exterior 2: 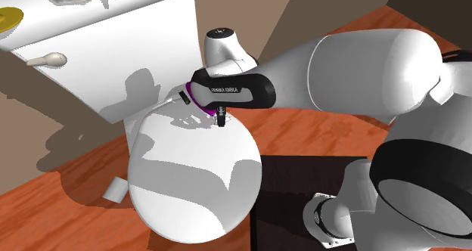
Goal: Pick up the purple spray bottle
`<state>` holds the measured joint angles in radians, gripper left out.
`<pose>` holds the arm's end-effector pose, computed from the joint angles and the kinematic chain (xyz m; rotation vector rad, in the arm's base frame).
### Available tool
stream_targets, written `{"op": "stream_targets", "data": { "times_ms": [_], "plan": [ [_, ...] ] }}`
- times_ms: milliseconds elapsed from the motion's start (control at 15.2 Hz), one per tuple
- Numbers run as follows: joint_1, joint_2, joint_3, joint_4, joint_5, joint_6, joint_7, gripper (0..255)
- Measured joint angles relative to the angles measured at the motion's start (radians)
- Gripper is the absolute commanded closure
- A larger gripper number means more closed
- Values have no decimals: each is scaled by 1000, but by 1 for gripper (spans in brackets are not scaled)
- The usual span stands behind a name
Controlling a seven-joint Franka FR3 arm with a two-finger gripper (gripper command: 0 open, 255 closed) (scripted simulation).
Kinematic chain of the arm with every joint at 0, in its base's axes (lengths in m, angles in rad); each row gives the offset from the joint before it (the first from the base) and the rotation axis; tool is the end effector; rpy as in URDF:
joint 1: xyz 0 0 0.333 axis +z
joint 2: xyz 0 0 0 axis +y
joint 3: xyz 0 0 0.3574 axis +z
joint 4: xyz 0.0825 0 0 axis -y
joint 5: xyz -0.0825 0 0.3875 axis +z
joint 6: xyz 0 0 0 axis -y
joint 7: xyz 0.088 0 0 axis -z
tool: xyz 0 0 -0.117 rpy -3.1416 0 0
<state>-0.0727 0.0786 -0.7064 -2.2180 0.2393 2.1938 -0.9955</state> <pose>0.3868 -0.3634 0.3722 -2.9901 -0.1016 -0.0840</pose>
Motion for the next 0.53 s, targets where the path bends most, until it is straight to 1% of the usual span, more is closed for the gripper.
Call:
{"op": "stream_targets", "data": {
  "times_ms": [528],
  "plan": [
    [6,-76,-4,41,-72,-91,60,255]
  ]
}}
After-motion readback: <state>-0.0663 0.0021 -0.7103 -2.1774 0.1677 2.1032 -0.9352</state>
